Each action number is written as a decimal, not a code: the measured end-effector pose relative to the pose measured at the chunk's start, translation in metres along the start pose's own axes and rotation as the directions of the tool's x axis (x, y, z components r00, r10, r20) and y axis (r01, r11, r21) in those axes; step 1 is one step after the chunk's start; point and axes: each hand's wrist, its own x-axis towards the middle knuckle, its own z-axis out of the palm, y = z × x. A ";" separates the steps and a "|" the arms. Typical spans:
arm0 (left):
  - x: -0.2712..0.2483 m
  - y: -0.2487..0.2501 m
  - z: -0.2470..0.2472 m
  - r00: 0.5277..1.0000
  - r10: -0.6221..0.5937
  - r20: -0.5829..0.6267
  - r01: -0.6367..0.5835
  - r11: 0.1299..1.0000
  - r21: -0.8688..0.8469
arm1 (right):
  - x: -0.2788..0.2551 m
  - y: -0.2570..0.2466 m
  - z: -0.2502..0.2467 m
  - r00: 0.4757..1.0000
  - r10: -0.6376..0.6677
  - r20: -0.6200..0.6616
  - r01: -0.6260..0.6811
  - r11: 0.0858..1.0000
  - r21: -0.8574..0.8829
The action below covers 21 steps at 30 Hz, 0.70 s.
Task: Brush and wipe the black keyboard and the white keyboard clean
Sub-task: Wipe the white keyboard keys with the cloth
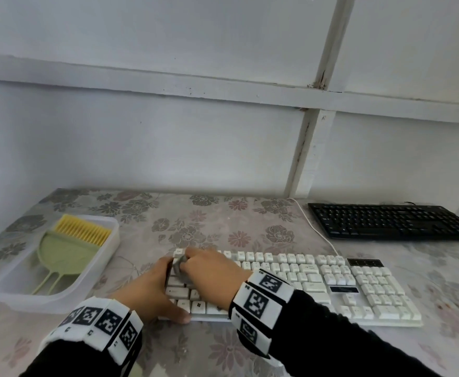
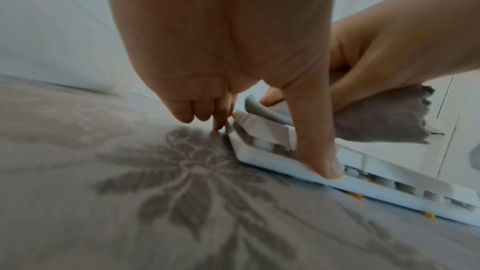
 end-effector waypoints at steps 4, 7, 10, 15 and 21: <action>-0.002 -0.003 0.000 1.000 0.022 0.000 -0.022 1.000 -0.018 | -0.022 0.027 0.006 0.999 0.033 -0.037 -0.031 0.998 0.046; -0.003 -0.001 0.000 1.000 0.014 -0.002 -0.014 1.000 0.000 | -0.040 0.043 0.007 0.994 0.105 -0.024 -0.102 0.989 0.105; -0.004 0.001 0.001 1.000 0.011 -0.006 -0.011 1.000 0.007 | -0.054 0.053 -0.005 0.982 0.185 0.036 -0.188 0.973 0.131; -0.002 0.000 0.001 1.000 0.004 0.002 -0.004 1.000 -0.005 | -0.058 0.068 -0.013 0.964 0.264 -0.030 -0.256 0.954 0.159; -0.002 -0.001 0.001 1.000 -0.007 0.026 0.007 1.000 0.014 | -0.071 0.078 0.012 0.968 0.248 -0.027 -0.246 0.968 0.047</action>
